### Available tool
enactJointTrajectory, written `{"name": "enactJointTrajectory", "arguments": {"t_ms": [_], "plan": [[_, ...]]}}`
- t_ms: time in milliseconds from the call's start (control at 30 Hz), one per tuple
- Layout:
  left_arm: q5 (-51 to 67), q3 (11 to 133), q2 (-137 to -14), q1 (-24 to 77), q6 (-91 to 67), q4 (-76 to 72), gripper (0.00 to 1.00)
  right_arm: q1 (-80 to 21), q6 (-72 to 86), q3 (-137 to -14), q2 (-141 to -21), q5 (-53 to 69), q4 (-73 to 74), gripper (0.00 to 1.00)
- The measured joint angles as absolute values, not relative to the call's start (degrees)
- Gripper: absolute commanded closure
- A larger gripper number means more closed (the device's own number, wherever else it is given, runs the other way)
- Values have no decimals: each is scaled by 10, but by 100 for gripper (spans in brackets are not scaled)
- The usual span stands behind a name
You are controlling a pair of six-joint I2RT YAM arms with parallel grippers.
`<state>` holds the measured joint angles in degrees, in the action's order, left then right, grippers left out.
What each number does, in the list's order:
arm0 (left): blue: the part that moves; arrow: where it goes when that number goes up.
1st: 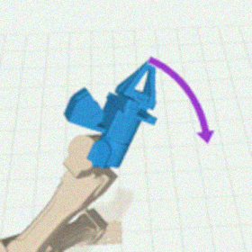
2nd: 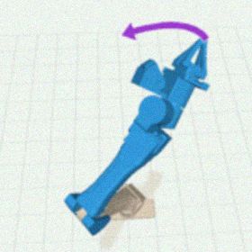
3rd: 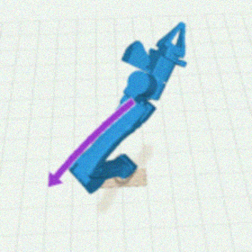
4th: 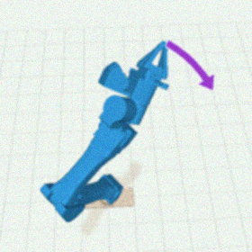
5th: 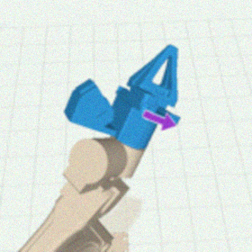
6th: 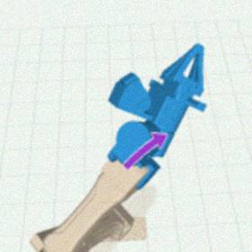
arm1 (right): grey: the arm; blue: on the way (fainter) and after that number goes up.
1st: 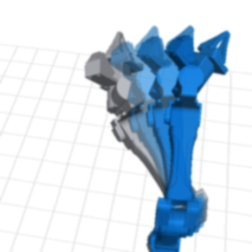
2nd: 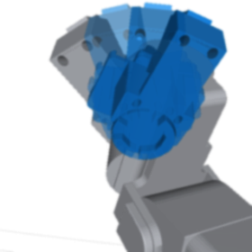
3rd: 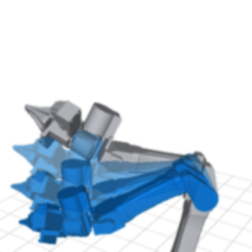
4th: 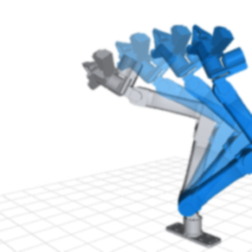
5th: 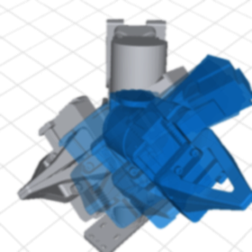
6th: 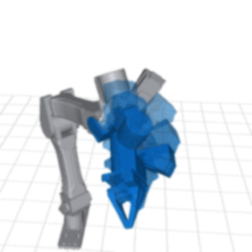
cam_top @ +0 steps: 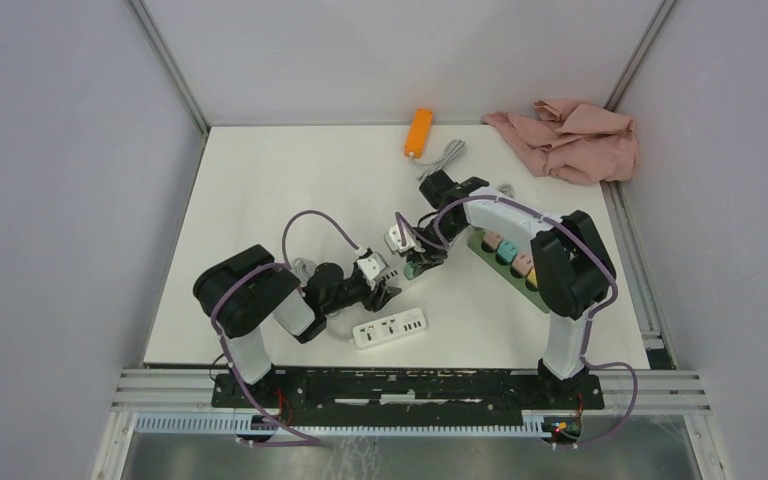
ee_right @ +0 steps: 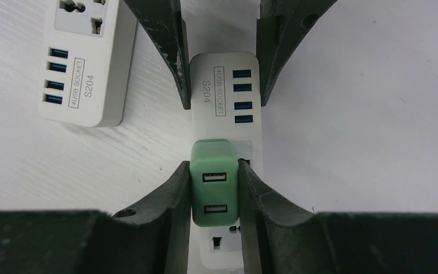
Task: Pull the plug off the socket
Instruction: Remove the plug from the socket.
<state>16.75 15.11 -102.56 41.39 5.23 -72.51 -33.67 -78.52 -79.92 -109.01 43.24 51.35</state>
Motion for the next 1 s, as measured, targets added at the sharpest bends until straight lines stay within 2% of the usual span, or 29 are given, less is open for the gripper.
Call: {"name": "enactJointTrajectory", "arguments": {"t_ms": [233,533,833,1000], "plan": [[185,168,-1023,419,55,-702,97,-319,-781,-743,-1053,458,480,100],[196,171,-1016,415,57,-676,97,-343,-626,-709,-1028,426,387,100],[204,188,-1014,422,56,-662,97,-310,-754,-712,-1025,463,463,100],[211,190,-1014,421,56,-648,97,-340,-737,-713,-1020,437,456,100]]}}
